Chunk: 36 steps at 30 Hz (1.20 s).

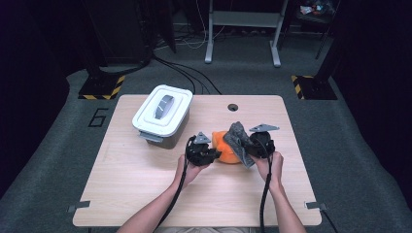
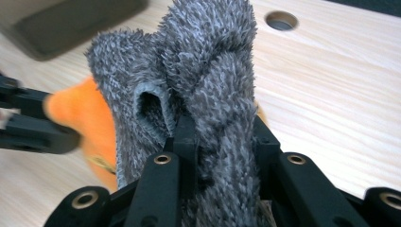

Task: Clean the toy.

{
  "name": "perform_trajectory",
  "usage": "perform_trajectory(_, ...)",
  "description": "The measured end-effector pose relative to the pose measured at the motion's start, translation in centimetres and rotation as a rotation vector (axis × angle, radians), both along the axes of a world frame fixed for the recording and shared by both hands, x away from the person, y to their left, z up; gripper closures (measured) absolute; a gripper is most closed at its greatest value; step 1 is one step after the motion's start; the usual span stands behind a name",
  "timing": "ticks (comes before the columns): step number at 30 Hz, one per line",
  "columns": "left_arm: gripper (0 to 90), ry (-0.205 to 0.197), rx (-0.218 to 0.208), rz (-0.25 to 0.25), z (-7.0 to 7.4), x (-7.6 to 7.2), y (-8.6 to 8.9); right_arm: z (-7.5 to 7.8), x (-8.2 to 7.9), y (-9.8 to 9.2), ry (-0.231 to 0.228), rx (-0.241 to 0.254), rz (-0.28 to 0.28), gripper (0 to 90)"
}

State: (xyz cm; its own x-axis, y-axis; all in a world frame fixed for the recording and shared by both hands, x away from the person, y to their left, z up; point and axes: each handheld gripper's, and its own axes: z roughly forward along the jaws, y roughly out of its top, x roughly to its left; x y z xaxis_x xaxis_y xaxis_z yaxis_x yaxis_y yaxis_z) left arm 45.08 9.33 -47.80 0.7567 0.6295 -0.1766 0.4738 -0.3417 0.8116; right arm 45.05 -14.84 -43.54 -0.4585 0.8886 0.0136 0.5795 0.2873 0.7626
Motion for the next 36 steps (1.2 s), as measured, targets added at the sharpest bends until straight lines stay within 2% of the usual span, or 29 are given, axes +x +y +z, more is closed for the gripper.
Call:
perform_trajectory(8, 74.8, -0.004, 0.005, -0.004, 0.0, 0.0, -0.1, -0.9, 0.6, -1.9, 0.029, 0.024, -0.043, 70.4)
perform_trajectory(14, 74.9, -0.008, 0.008, -0.005, 0.0, 0.1, 0.0, -1.9, 1.6, -3.3, 0.08, 0.053, -0.104, 70.3)
perform_trajectory(17, 74.8, -0.008, 0.008, -0.004, 0.0, 0.1, -0.1, -2.7, 2.1, -3.8, 0.106, 0.085, -0.101, 70.3)
perform_trajectory(20, 74.3, -0.014, 0.01, -0.002, 0.0, 0.1, -0.1, -2.7, 2.2, -3.6, 0.108, 0.078, -0.107, 70.3)
perform_trajectory(21, 72.9, -0.026, 0.012, -0.003, 0.0, -0.1, -0.1, -2.6, 2.2, -3.5, 0.101, 0.071, -0.101, 70.3)
perform_trajectory(22, 71.6, -0.062, 0.038, -0.013, 0.1, -0.5, -0.3, -2.6, 2.2, -3.5, 0.098, 0.067, -0.104, 70.3)
perform_trajectory(24, 68.7, -0.076, 0.05, -0.013, 0.1, -0.8, -0.3, -2.6, 2.2, -3.5, 0.099, 0.066, -0.105, 70.3)
perform_trajectory(25, 63.0, -0.086, 0.06, -0.015, 0.1, -0.9, -0.3, -2.6, 2.1, -3.6, 0.104, 0.062, -0.105, 70.3)
perform_trajectory(26, 56.5, -0.09, 0.058, -0.022, 0.1, -0.9, -0.4, -2.6, 2.1, -3.6, 0.107, 0.068, -0.106, 70.3)
perform_trajectory(29, 42.4, -0.081, 0.097, -0.013, -0.4, -0.8, -0.6, -2.6, 2.1, -3.5, 0.103, 0.067, -0.107, 70.3)
perform_trajectory(32, 37.0, -0.074, 0.124, -0.008, -0.9, -0.5, -1.1, -2.5, 2.1, -3.4, 0.098, 0.068, -0.103, 70.3)
perform_trajectory(33, 36.9, -0.085, 0.132, -0.006, -1.0, -0.5, -1.3, -2.4, 2.1, -3.3, 0.098, 0.069, -0.102, 70.3)
perform_trajectory(35, 42.1, -0.1, 0.141, -0.009, -1.0, -0.5, -1.5, -2.5, 2.1, -3.3, 0.089, 0.063, -0.102, 70.3)
perform_trajectory(36, 55.5, -0.101, 0.139, -0.004, -1.0, -0.5, -1.6, -2.5, 2.1, -3.3, 0.089, 0.066, -0.103, 70.4)
